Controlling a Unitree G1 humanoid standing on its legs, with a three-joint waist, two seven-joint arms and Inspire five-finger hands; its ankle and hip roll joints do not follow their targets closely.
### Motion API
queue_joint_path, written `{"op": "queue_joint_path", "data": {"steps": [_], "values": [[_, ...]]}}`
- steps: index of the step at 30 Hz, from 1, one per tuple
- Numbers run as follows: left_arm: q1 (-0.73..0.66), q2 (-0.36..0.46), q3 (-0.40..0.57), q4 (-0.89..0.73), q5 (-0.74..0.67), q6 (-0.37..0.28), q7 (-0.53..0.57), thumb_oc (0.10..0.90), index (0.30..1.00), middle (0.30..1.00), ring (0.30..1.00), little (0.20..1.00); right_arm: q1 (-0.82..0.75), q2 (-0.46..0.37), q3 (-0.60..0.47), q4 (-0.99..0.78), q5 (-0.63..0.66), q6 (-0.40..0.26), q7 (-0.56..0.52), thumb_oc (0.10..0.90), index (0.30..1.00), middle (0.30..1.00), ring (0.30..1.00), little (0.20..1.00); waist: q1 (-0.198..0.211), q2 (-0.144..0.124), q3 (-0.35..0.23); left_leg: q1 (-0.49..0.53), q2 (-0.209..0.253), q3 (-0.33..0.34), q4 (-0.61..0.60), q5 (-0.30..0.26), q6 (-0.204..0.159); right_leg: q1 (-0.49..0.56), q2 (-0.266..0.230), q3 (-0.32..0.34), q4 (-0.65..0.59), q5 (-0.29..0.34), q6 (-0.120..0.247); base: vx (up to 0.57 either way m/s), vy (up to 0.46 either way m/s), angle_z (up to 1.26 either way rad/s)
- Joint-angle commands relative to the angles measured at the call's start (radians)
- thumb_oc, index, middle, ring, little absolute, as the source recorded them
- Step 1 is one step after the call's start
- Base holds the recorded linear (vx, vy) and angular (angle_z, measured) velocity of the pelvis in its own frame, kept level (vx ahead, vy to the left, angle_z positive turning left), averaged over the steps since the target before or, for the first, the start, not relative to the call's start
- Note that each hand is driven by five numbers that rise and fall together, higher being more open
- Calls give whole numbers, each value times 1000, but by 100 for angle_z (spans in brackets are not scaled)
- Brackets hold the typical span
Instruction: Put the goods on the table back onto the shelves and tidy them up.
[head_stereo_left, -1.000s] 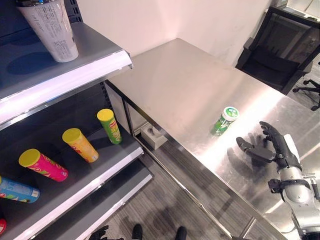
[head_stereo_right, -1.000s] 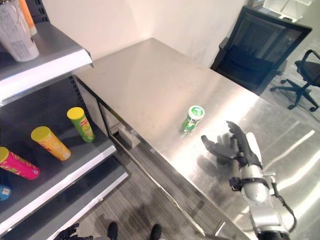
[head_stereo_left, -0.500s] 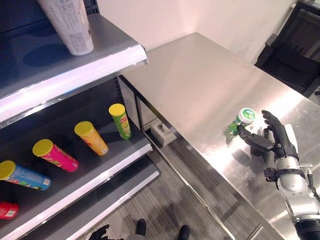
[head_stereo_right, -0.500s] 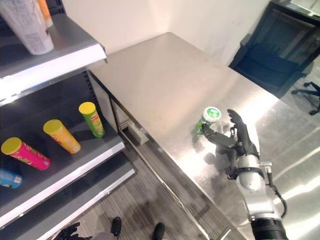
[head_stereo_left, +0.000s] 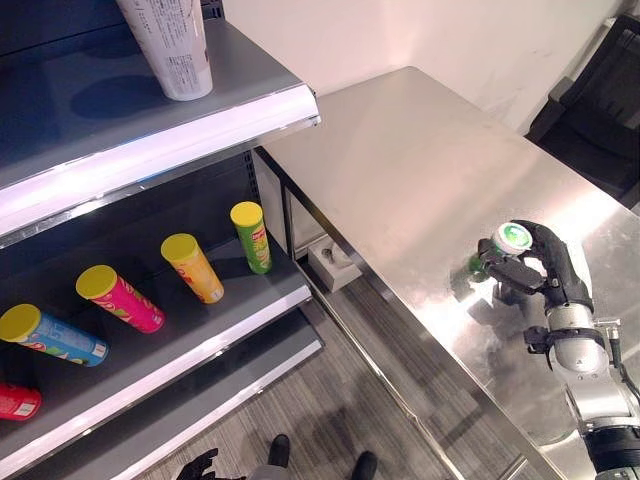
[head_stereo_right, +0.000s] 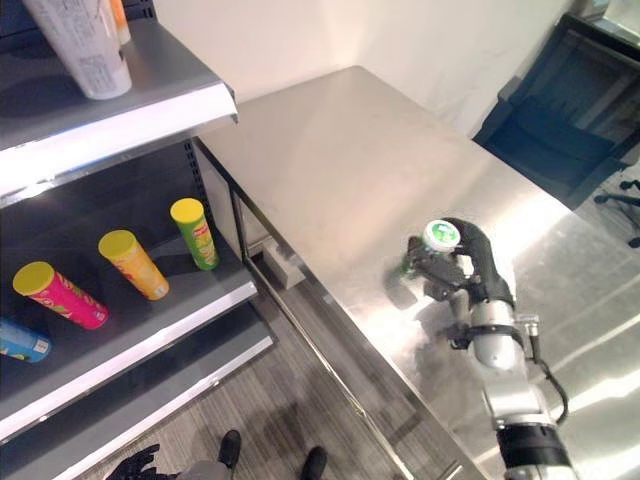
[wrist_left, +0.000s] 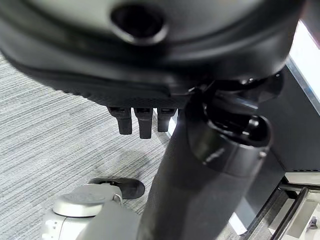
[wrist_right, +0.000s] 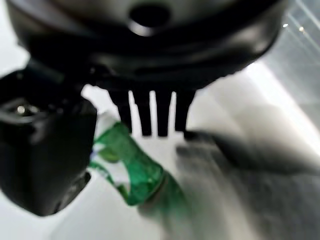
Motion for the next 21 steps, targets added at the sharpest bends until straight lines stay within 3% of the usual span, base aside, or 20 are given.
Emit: {"op": "queue_joint_path", "data": {"steps": [1, 9, 12, 15, 21], "values": [[-11, 67, -47, -4, 11, -26, 28, 800, 900, 900, 900, 900, -68, -84, -4, -42, -23, -44, -22, 400, 300, 300, 300, 300, 28, -18, -36, -3, 57, 1, 2, -39, -32, 7, -126, 50, 14, -24, 131, 0, 0, 0], [-9, 65, -38, 1, 20, -24, 29, 800, 900, 900, 900, 900, -34, -89, -42, -70, -58, -45, -35, 400, 300, 300, 300, 300, 17, -16, -43, 7, 58, 8, 2, -46, -32, 13, -126, 55, 13, -26, 131, 0, 0, 0], [-13, 69, -19, -5, 19, -22, 32, 800, 900, 900, 900, 900, -30, -93, -96, -204, -58, -61, -41, 400, 300, 300, 300, 300, 9, -12, -56, 20, 59, 10, 2, -52, -31, 22, -123, 62, 12, -31, 131, -4, -10, -1], [-5, 75, -3, -16, 5, -25, 31, 800, 900, 900, 900, 900, -91, -141, -138, -337, -23, -105, -40, 400, 300, 300, 300, 300, 12, -11, -83, 32, 67, 6, 2, -50, -39, 39, -115, 62, 14, -43, 124, -42, -86, -2], [9, 71, -14, 2, -10, -31, 19, 800, 900, 900, 900, 900, -261, -243, -115, -384, 25, -152, -59, 400, 300, 300, 300, 300, 56, -10, -118, 24, 95, -29, 5, -24, -77, 76, -84, 20, 13, -77, 101, -70, -148, 13]]}}
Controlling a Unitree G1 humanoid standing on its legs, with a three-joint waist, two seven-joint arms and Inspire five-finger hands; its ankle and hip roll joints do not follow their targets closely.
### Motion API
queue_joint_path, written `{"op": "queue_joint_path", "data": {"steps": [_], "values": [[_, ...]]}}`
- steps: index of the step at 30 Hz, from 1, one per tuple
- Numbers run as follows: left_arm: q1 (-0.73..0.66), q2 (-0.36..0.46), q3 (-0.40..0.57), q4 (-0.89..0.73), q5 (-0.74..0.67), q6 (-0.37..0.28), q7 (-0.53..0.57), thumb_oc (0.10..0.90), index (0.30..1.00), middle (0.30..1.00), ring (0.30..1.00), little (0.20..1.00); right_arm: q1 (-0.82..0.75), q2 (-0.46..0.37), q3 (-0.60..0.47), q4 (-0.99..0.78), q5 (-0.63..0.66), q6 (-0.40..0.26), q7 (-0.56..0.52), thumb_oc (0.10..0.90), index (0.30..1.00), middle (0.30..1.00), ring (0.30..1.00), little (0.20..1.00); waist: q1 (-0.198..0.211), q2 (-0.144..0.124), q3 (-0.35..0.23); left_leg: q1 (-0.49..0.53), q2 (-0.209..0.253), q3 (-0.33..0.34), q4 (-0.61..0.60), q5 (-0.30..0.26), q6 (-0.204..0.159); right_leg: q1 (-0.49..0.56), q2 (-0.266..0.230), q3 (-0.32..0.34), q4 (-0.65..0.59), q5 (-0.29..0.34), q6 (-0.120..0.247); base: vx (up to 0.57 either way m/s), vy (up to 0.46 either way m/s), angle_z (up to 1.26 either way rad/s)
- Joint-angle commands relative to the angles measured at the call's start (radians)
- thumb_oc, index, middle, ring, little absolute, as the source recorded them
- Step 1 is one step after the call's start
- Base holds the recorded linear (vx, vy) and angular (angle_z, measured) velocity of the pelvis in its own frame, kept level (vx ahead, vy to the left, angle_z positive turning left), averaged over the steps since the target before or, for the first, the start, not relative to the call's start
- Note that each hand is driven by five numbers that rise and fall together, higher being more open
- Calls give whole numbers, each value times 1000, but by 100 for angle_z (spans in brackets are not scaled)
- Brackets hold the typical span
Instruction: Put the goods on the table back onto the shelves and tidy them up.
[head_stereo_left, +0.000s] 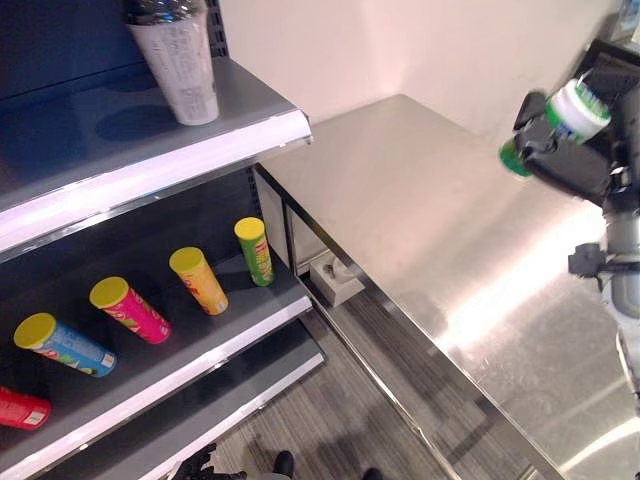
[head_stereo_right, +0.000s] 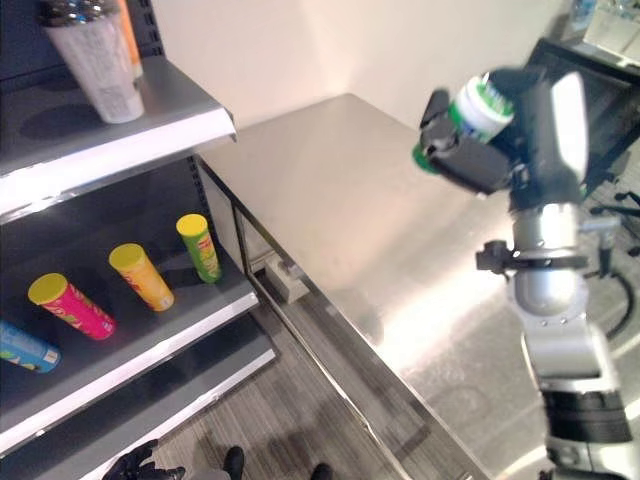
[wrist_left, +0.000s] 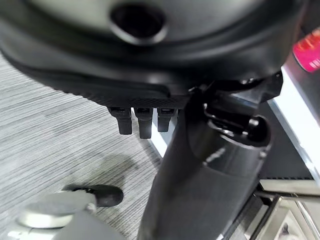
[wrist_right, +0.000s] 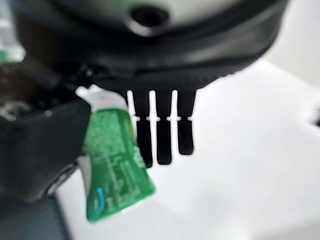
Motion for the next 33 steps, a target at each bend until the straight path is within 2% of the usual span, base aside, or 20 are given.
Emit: {"op": "queue_joint_path", "data": {"steps": [1, 5, 8, 10, 11, 12, 14, 16, 18, 20, 25, 26, 32, 33], "values": [[5, 75, -39, -8, -11, -32, 15, 800, 900, 900, 900, 900, -102, -64, 19, 14, 68, -96, -53, 400, 300, 300, 300, 300, 41, -29, -73, -35, 90, -21, 9, -26, -71, 17, -88, 23, 14, -79, 96, -61, -152, 36], [10, 75, -50, -10, -21, -32, 12, 800, 900, 900, 900, 900, -208, -89, 94, 33, 111, -112, -49, 400, 300, 300, 300, 300, 75, -27, -72, -46, 113, -61, 13, 1, -92, 39, -57, 1, 11, -101, 75, -65, -153, 28], [18, 83, -61, -15, -46, -31, 9, 800, 900, 900, 900, 900, -359, -128, 215, 70, 164, -124, -35, 400, 300, 300, 300, 300, 136, -11, -49, -87, 147, -134, 14, 59, -130, 57, -5, -42, 6, -136, 42, -154, -230, 44], [7, 90, -64, -9, -44, -31, 11, 800, 900, 900, 900, 900, -390, -150, 231, 73, 173, -126, -34, 400, 300, 300, 300, 300, 147, -10, -28, -123, 147, -140, 20, 87, -140, 57, -5, -77, 8, -137, 39, -206, -85, 100], [-10, 99, -67, -8, -42, -31, 12, 800, 900, 900, 900, 900, -412, -182, 255, 67, 184, -124, -27, 400, 300, 300, 300, 300, 132, -24, -3, -154, 163, -41, 65, 82, -122, 49, -25, -121, 15, -128, 39, -287, 10, 110], [-10, 103, -65, -19, -35, -32, 7, 800, 900, 900, 900, 900, -437, -189, 274, 67, 200, -123, -24, 400, 300, 300, 300, 300, 126, -36, 1, -151, 177, 22, 131, 42, -101, 34, -46, -142, 22, -117, 41, -273, 50, 97], [-15, 105, -67, -15, -28, -33, 8, 800, 900, 900, 900, 900, -459, -190, 293, 73, 210, -122, -18, 400, 300, 300, 300, 300, 116, -43, 0, -133, 182, 37, 181, -4, -97, 24, -69, -161, 34, -105, 44, -73, 68, 102], [-13, 108, -72, -22, -24, -36, 11, 800, 900, 900, 900, 900, -474, -192, 307, 72, 225, -119, -12, 400, 300, 300, 300, 300, 100, -36, -14, -89, 207, 55, 183, -53, -109, 26, -77, -162, 43, -121, 51, 23, 78, 39], [-8, 105, -79, -32, -22, -33, 6, 800, 900, 900, 900, 900, -475, -204, 302, 68, 232, -117, -7, 400, 300, 300, 300, 300, 85, -28, -22, -77, 209, 62, 167, -46, -105, 24, -82, -167, 46, -115, 57, -1, 127, 53], [-1, 97, -87, -21, -4, -26, -1, 800, 900, 900, 900, 900, -476, -195, 295, 61, 254, -115, 3, 400, 300, 300, 300, 300, 76, -11, -57, -37, 189, 94, 95, -43, -107, 27, -96, -183, 39, -91, 72, 72, 247, 53], [1, 98, -95, -8, 20, -21, 1, 800, 900, 900, 900, 900, -483, -173, 299, 64, 261, -107, 5, 400, 300, 300, 300, 300, 91, -10, -86, -13, 140, 97, 16, -40, -94, 24, -155, -209, 39, -47, 108, 30, 223, 31], [-2, 99, -97, -7, 24, -20, 1, 800, 900, 900, 900, 900, -491, -164, 303, 66, 257, -102, 2, 400, 300, 300, 300, 300, 97, -13, -90, -19, 117, 87, 13, -49, -83, 19, -179, -213, 44, -32, 122, -10, 199, 32], [-1, 101, -99, 3, 33, -23, 6, 800, 900, 900, 900, 900, -508, -147, 313, 65, 244, -91, -1, 400, 300, 300, 300, 300, 111, -28, -92, -27, 53, 71, 12, -73, -54, 9, -245, -221, 55, 14, 162, -3, 184, 15], [3, 102, -95, 8, 34, -23, 7, 800, 900, 900, 900, 900, -516, -143, 327, 79, 234, -82, -1, 400, 300, 300, 300, 300, 119, -34, -91, -28, 30, 69, 11, -84, -43, 1, -266, -221, 57, 32, 175, -14, 171, 1]]}}
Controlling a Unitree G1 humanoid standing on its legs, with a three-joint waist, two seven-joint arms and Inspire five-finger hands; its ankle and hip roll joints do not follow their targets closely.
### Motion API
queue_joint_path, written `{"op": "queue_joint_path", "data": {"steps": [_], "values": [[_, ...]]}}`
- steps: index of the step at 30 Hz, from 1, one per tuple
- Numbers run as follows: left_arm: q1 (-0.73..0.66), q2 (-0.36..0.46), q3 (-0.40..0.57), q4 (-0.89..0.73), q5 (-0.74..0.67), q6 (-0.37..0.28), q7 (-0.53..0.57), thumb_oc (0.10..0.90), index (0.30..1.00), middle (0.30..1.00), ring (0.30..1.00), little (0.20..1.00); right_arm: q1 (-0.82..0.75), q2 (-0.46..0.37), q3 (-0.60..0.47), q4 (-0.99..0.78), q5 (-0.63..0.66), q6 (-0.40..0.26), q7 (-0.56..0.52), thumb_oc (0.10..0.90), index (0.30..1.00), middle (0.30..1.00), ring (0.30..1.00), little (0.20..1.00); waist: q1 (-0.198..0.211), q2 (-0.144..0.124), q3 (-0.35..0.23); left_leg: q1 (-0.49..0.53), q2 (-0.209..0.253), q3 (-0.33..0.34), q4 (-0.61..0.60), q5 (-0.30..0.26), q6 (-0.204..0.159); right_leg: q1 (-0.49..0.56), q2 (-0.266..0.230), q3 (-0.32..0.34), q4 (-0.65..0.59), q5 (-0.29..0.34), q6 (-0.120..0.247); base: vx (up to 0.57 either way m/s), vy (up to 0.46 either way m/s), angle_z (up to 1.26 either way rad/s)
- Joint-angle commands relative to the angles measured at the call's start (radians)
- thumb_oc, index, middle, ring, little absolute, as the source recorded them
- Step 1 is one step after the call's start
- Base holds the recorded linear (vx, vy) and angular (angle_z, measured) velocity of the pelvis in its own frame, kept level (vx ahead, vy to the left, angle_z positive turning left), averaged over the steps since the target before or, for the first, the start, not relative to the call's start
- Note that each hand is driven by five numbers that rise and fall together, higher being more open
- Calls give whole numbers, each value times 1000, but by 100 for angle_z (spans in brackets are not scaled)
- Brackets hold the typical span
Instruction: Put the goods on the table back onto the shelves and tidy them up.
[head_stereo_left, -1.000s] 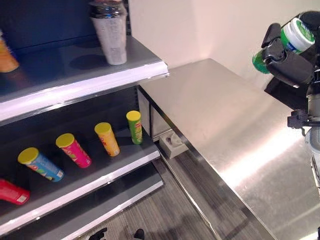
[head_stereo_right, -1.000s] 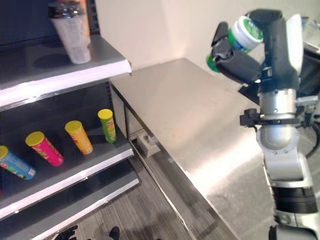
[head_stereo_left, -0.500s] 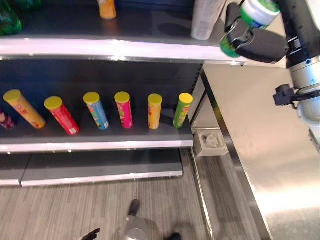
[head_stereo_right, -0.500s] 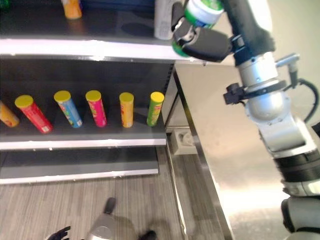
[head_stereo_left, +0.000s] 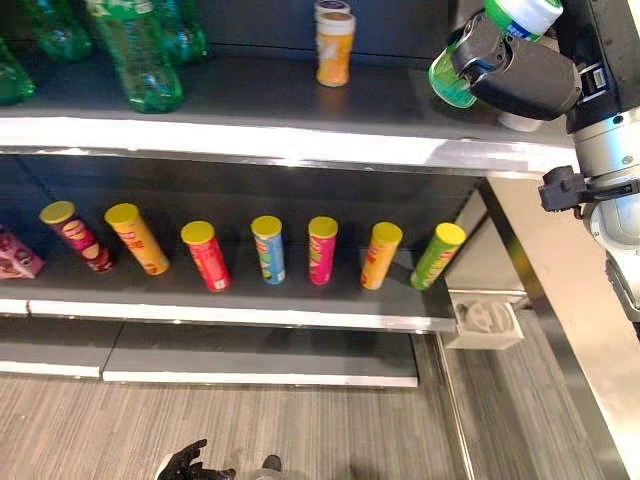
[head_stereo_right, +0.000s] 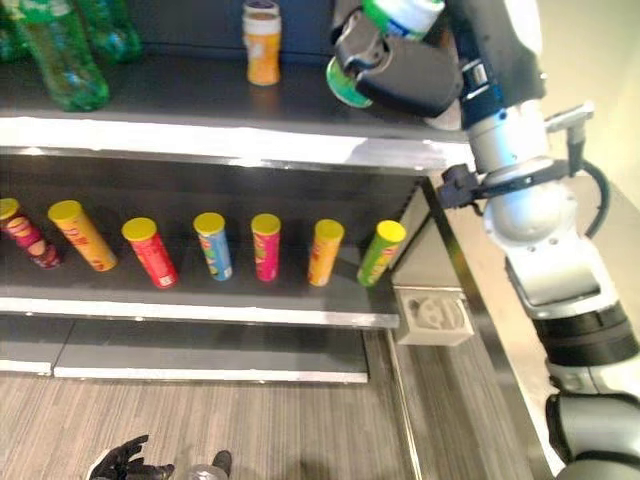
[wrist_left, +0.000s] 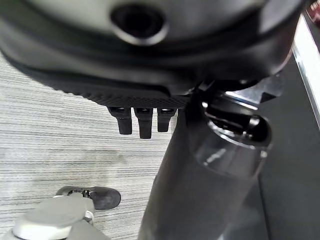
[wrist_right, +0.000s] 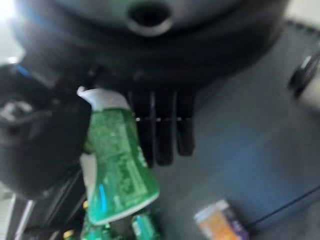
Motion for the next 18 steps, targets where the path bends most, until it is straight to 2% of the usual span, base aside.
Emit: {"op": "queue_joint_path", "data": {"steps": [1, 2, 7, 8, 10, 11, 13, 14, 15, 17, 18], "values": [[38, 30, -47, 12, 37, -32, 10, 800, 900, 900, 900, 900, -134, -21, -6, 43, 27, -13, -55, 400, 300, 300, 300, 300, 5, 5, -100, -68, 33, -7, 11, -61, -9, -47, -48, 20, 38, -47, 95, -20, 211, 0], [41, 34, -45, 13, 40, -33, 11, 800, 900, 900, 900, 900, -154, -16, 23, 70, 22, -5, -56, 400, 300, 300, 300, 300, 13, -3, -98, -69, 10, -2, 11, -69, 2, -55, -69, 20, 41, -27, 107, -13, 115, -2], [40, 45, -36, 17, 38, -35, 16, 800, 900, 900, 900, 900, -199, 0, 87, 130, 19, 11, -52, 400, 300, 300, 300, 300, 27, -14, -91, -71, -17, 7, 11, -79, 14, -69, -97, 23, 34, 11, 120, -27, 125, -3], [34, 59, -32, 11, 30, -37, 21, 800, 900, 900, 900, 900, -240, 10, 140, 173, 23, 23, -42, 400, 300, 300, 300, 300, 34, -20, -83, -75, -24, 11, 12, -76, 23, -80, -101, 28, 37, 21, 120, -41, 114, -7], [25, 70, -30, 4, 23, -37, 24, 800, 900, 900, 900, 900, -255, 11, 162, 191, 25, 24, -38, 400, 300, 300, 300, 300, 33, -23, -77, -78, -21, 9, 13, -73, 23, -87, -96, 43, 44, 17, 118, -69, 42, -8], [21, 82, -26, -12, 11, -37, 27, 800, 900, 900, 900, 900, -267, 3, 179, 199, 24, 29, -37, 400, 300, 300, 300, 300, 28, -30, -66, -93, -30, 8, 19, -53, 33, -106, -98, 59, 58, 29, 108, -107, 2, -7], [7, 103, -25, -30, -12, -42, 31, 800, 900, 900, 900, 900, -301, -22, 224, 231, 15, 34, -33, 400, 300, 300, 300, 300, 9, -37, -58, -99, -31, -12, 19, -42, 41, -136, -56, 179, 75, 1, 96, -64, 0, 11], [-5, 115, -32, -35, -22, -44, 33, 800, 900, 900, 900, 900, -317, -30, 242, 242, 20, 31, -36, 400, 300, 300, 300, 300, -2, -37, -54, -101, -30, -27, 17, -37, 45, -152, -15, 263, 83, -35, 83, -13, 3, 36], [-5, 115, -32, -35, -22, -44, 33, 800, 900, 900, 900, 900, -318, -30, 243, 243, 20, 31, -36, 400, 300, 300, 300, 300, -1, -37, -55, -102, -31, -27, 17, -37, 45, -153, -15, 263, 84, -35, 83, 4, 5, 42], [-17, 127, -43, -40, -39, -47, 32, 800, 900, 900, 900, 900, -375, -55, 288, 299, 40, 27, -34, 400, 300, 300, 300, 300, -9, -40, -49, -111, -41, -72, 23, -28, 53, -154, 33, 363, 76, -62, 76, 18, -18, 26], [-18, 125, -42, -39, -39, -47, 32, 800, 900, 900, 900, 900, -380, -55, 292, 302, 41, 26, -34, 400, 300, 300, 300, 300, -11, -38, -48, -111, -41, -73, 24, -28, 52, -152, 33, 361, 75, -62, 76, 49, -61, 18]]}}
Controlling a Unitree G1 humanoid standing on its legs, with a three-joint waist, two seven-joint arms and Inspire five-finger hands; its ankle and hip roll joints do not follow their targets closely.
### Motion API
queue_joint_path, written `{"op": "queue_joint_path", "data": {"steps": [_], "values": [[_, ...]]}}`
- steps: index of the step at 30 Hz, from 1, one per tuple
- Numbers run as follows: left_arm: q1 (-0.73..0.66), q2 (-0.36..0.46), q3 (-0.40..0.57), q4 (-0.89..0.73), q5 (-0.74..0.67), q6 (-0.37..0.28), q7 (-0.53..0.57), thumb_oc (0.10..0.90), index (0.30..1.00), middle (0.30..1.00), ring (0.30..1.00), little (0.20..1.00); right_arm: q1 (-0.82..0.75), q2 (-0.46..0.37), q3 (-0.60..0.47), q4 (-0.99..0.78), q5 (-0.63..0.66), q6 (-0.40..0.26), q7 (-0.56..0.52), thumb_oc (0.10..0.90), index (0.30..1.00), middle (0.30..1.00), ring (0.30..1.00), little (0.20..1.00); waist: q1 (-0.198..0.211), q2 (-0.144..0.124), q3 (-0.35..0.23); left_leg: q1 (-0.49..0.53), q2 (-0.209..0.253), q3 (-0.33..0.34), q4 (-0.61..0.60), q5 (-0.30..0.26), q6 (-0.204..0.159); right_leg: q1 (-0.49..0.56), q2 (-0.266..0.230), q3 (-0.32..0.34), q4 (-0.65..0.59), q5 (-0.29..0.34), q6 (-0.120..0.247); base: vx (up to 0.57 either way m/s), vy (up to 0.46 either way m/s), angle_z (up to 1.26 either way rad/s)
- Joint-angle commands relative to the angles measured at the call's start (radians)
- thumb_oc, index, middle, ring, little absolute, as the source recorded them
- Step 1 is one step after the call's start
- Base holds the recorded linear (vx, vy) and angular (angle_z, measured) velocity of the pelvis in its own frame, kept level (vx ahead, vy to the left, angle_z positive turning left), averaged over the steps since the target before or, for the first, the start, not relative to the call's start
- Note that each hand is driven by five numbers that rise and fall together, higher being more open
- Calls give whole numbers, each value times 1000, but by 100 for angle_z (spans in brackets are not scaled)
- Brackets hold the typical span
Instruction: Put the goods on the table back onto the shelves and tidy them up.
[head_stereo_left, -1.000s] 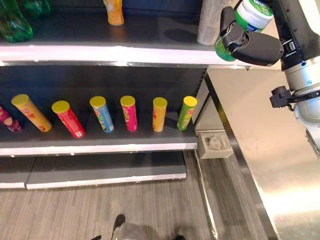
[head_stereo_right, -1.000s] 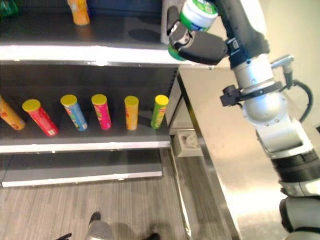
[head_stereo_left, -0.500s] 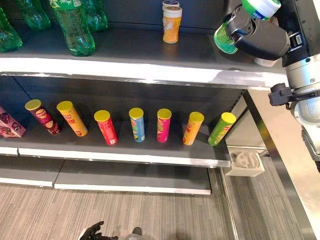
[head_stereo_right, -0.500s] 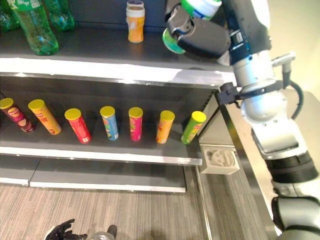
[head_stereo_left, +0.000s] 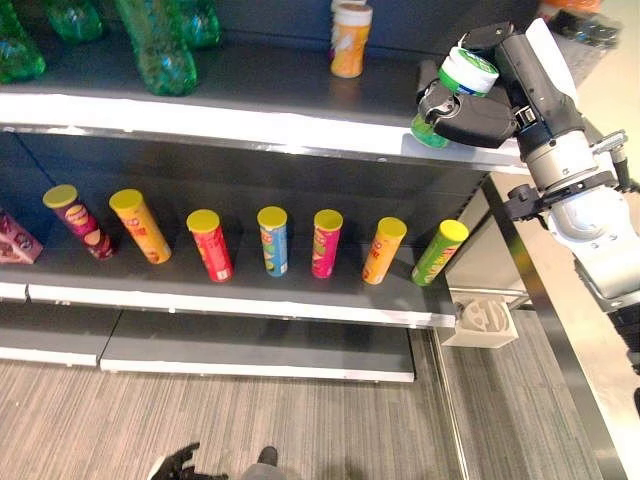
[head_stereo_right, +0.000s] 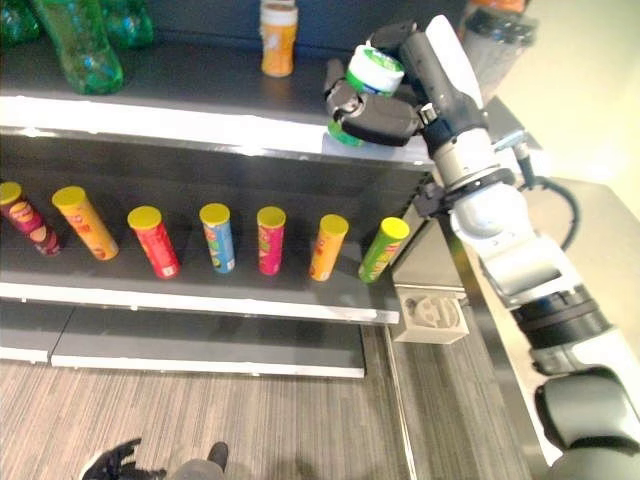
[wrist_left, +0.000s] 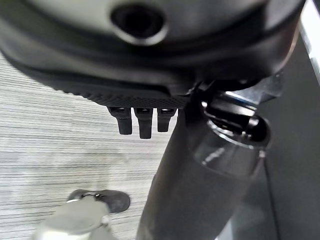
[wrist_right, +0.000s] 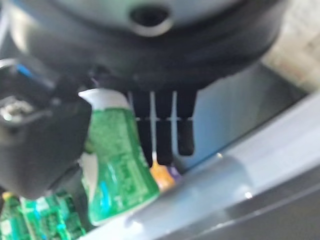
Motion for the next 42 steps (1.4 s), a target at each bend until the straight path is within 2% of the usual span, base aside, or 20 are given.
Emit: {"op": "queue_joint_path", "data": {"steps": [1, 3, 12, 19, 23, 30, 31, 35, 42], "values": [[8, 65, -49, -4, -35, -44, 27, 800, 900, 900, 900, 900, -261, -51, 60, 87, 66, -56, -38, 400, 300, 300, 300, 300, 16, 22, -59, 4, -21, -45, -42, -37, 31, -53, 63, 104, 27, -56, 33, 43, -59, 11], [14, 57, -57, 13, -30, -39, 25, 800, 900, 900, 900, 900, -298, -46, 100, 133, 82, -49, -28, 400, 300, 300, 300, 300, 18, 14, -73, 4, -13, -65, -44, -34, 26, -33, 69, 89, 15, -71, 31, 71, -83, 44], [7, 47, -95, 46, -12, -33, 25, 800, 900, 900, 900, 900, -373, -29, 156, 240, 82, -46, -25, 400, 300, 300, 300, 300, 21, -6, -87, 5, -14, -118, -42, -37, 16, 4, 64, 6, 19, -89, 27, 45, -40, 28], [-21, 46, -114, 46, -19, -31, 36, 800, 900, 900, 900, 900, -402, 5, 171, 326, 23, -22, -52, 400, 300, 300, 300, 300, 35, -16, -89, -10, -24, -141, -44, -37, 14, 19, 51, -55, 14, -83, 30, 21, -15, 23], [-24, 50, -117, 44, -28, -29, 38, 800, 900, 900, 900, 900, -418, 21, 182, 374, -9, -3, -59, 400, 300, 300, 300, 300, 41, -8, -92, -12, -27, -143, -45, -37, 14, 24, 47, -65, 10, -81, 30, 29, -28, 8], [-16, 70, -116, 15, -55, -33, 36, 800, 900, 900, 900, 900, -470, 42, 230, 411, -64, 19, -48, 400, 300, 300, 300, 300, 43, 21, -94, -24, -24, -138, -50, -30, 10, 11, 43, -63, -4, -69, 32, 11, -44, 1], [-19, 70, -123, 14, -62, -32, 34, 800, 900, 900, 900, 900, -489, 56, 244, 434, -65, 20, -41, 400, 300, 300, 300, 300, 45, 34, -93, -33, -25, -135, -49, -27, 9, 6, 42, -60, -10, -64, 34, 0, 0, 0], [-24, 60, -148, 11, -57, -32, 31, 800, 900, 900, 900, 900, -525, 89, 265, 483, -67, 19, -35, 400, 300, 300, 300, 300, 47, 55, -106, -39, -29, -140, -53, -25, 8, 13, 43, -70, -28, -56, 38, 0, 0, 0], [-32, 53, -156, 7, -59, -33, 35, 800, 900, 900, 900, 900, -551, 130, 285, 504, -91, 22, -34, 400, 300, 300, 300, 300, 44, 61, -119, -37, -32, -154, -58, -27, 10, 28, 48, -84, -32, -64, 36, 3, 0, 1]]}}
